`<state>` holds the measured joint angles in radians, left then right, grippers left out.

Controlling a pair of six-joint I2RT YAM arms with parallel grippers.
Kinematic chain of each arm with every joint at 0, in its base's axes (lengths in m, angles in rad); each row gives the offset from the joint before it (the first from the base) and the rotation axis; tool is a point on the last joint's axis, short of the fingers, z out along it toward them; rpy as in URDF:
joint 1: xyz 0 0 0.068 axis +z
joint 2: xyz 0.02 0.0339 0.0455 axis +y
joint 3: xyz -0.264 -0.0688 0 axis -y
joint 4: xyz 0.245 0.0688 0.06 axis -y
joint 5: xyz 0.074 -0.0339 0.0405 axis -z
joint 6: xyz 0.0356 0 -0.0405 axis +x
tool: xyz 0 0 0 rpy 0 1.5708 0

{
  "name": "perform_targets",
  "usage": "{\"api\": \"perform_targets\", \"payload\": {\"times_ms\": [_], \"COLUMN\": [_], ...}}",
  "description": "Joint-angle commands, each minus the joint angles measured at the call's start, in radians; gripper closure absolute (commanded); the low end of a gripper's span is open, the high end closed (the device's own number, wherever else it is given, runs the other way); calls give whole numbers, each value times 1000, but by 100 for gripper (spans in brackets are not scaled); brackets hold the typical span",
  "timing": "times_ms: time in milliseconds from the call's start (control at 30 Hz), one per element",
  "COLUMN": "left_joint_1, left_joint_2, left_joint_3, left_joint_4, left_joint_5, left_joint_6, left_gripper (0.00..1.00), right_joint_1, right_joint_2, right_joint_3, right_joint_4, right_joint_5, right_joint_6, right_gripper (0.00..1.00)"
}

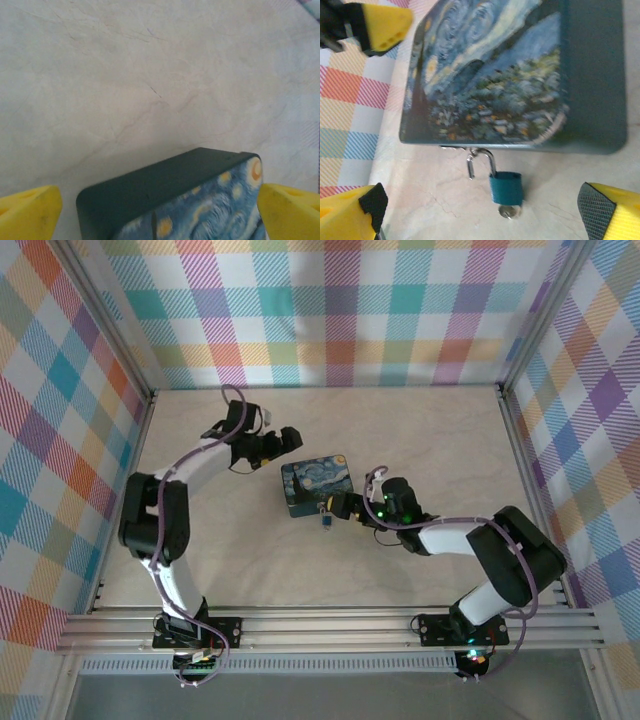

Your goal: Unlock the padlock with the key

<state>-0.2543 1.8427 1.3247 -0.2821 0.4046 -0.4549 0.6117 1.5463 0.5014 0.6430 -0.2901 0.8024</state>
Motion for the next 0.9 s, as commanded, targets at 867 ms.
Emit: {"api": "perform_targets", "payload": {"times_ms": [867], "left_joint_1": [-15], "left_joint_2": [-96], "left_joint_3": [-200], "left_joint_4": [95], "left_joint_5": [113], "left_joint_6": [5], "left_gripper": [0], "right_joint_1": [-91], "right_joint_2": [176], "right_joint_3": [129], "right_joint_4": [90], "right_joint_5": [-178], "right_joint_6": [-127], "right_gripper": [0]}}
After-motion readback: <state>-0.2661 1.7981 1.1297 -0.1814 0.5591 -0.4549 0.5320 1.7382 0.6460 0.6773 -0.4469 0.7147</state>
